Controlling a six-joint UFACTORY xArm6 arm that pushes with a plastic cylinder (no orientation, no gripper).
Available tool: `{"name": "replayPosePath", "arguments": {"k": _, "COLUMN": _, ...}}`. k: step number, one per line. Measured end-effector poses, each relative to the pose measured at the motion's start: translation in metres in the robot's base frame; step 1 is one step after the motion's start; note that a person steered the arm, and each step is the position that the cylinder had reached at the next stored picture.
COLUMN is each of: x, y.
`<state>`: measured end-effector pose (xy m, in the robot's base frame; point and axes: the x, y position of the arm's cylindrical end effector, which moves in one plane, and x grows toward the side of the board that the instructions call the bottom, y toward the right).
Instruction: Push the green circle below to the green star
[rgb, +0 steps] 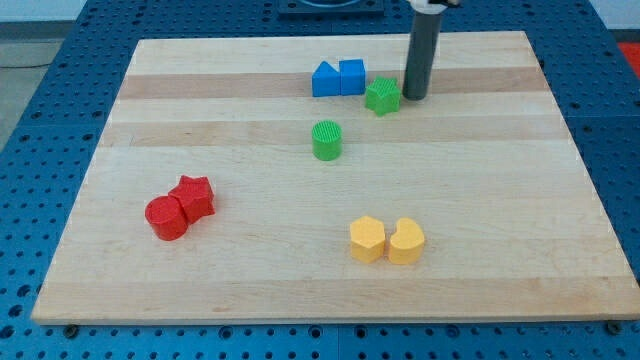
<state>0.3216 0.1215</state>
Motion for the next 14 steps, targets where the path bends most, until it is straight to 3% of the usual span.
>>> {"name": "replayPosePath", "arguments": {"k": 1, "x": 0.006, "y": 0.032}}
{"name": "replayPosePath", "arguments": {"k": 2, "x": 0.054, "y": 0.036}}
{"name": "replayPosePath", "arguments": {"k": 3, "x": 0.137, "y": 0.021}}
{"name": "replayPosePath", "arguments": {"k": 4, "x": 0.173, "y": -0.063}}
{"name": "replayPosePath", "arguments": {"k": 6, "x": 0.129, "y": -0.18}}
{"name": "replayPosePath", "arguments": {"k": 7, "x": 0.096, "y": -0.195}}
{"name": "replayPosePath", "arguments": {"k": 10, "x": 0.092, "y": -0.071}}
{"name": "replayPosePath", "arguments": {"k": 11, "x": 0.106, "y": -0.063}}
{"name": "replayPosePath", "arguments": {"k": 12, "x": 0.1, "y": -0.031}}
{"name": "replayPosePath", "arguments": {"k": 14, "x": 0.077, "y": -0.025}}
